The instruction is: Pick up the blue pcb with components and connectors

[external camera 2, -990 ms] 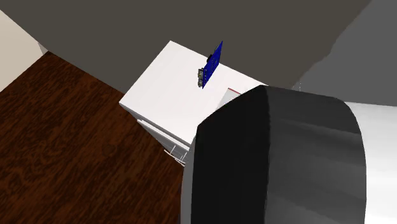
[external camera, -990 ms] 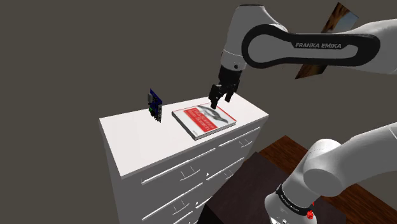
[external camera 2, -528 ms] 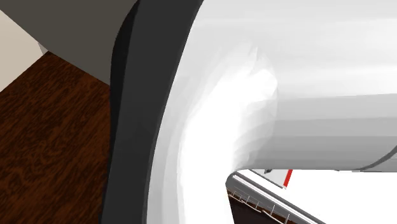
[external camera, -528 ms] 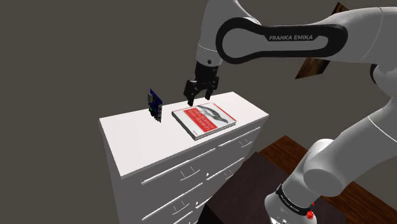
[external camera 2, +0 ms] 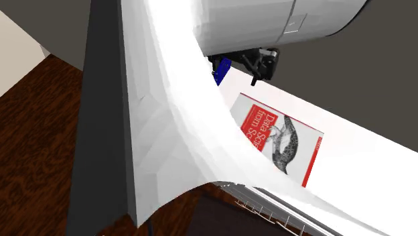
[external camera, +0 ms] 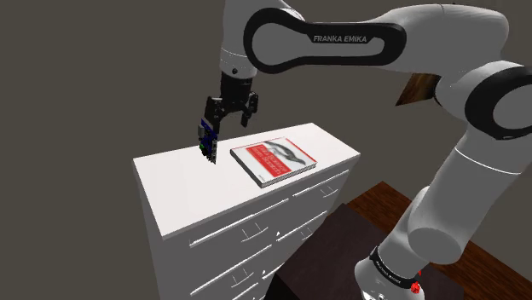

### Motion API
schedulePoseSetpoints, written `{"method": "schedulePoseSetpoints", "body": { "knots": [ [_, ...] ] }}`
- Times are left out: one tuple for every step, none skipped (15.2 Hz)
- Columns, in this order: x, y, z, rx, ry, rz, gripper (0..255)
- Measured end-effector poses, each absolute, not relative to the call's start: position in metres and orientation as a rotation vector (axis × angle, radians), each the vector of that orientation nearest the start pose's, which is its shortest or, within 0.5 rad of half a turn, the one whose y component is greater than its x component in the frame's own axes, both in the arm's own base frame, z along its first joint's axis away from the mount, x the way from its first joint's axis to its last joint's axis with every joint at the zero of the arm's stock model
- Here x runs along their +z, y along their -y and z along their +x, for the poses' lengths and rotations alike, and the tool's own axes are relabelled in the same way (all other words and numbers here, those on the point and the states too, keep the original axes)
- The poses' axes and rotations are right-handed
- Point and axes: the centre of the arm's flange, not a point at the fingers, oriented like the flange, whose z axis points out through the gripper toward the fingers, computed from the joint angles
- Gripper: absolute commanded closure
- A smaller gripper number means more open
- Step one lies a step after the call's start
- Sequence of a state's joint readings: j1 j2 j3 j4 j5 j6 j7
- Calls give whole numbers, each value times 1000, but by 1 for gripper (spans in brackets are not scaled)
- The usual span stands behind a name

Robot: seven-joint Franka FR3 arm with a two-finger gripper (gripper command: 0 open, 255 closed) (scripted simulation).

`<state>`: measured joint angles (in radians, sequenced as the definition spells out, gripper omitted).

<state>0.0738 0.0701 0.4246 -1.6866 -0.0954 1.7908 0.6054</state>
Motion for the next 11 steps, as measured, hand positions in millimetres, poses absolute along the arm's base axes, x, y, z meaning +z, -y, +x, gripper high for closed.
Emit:
{"method": "schedulePoseSetpoints", "body": {
  "knots": [
    [550,-276,529,-113,-150,-3168,0],
    [552,-287,538,-117,-158,-3166,0],
    [554,-296,546,-121,-166,-3164,0],
    [555,-303,555,-125,-174,-3162,0],
    [552,-306,559,-126,-179,-3161,0],
    [547,-308,562,-127,-181,-3161,0],
    [541,-309,563,-127,-183,-3160,0],
    [536,-309,562,-128,-183,-3160,0],
    [532,-309,563,-128,-184,-3160,0],
    [527,-308,563,-128,-184,-3160,0],
    [522,-309,562,-128,-184,-3160,0]
  ]
}}
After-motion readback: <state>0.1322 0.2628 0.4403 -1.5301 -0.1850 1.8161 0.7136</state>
